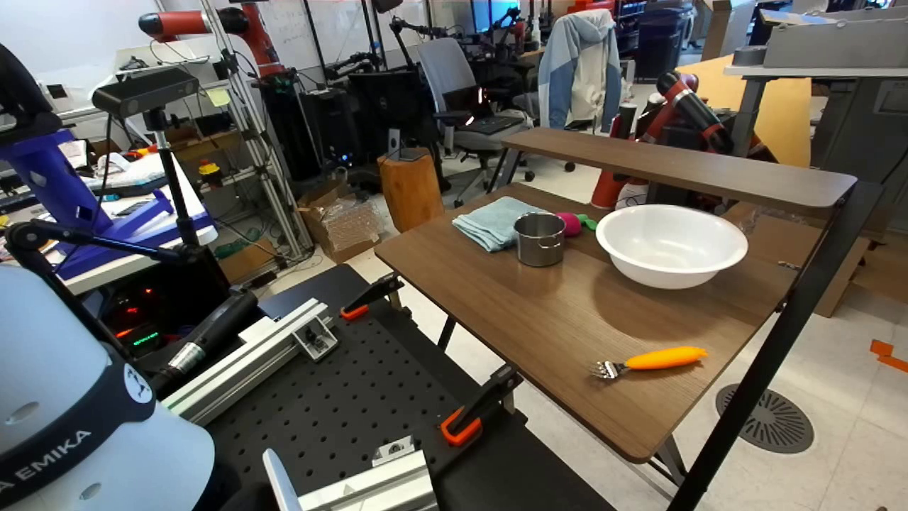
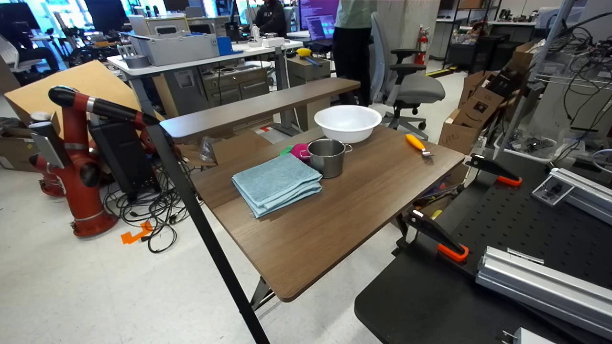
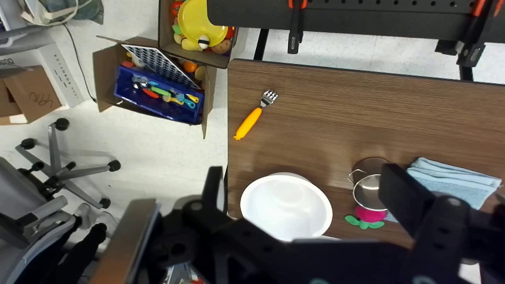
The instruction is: Push the silver pot to the edge of the table
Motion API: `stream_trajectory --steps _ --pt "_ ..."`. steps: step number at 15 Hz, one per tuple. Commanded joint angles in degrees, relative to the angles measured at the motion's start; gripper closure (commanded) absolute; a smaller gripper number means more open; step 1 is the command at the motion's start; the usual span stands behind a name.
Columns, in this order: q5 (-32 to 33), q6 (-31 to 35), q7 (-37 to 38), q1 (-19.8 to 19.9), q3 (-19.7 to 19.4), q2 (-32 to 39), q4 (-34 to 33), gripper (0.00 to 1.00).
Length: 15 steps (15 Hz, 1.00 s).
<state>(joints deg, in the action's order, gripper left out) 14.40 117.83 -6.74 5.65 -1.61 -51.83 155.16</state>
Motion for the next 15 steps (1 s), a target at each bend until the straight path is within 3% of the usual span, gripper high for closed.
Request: stream_trajectory --steps 1,10,15 --pt "0.4 -0.2 0.4 -0.6 -0.4 0.0 -0.1 0.00" --pt "0.4 -0.2 0.4 -0.6 -0.4 0.0 -0.1 0.00" --pt "-0.2 2.1 -2.0 -3.1 -1.0 2.5 -0.3 0.00"
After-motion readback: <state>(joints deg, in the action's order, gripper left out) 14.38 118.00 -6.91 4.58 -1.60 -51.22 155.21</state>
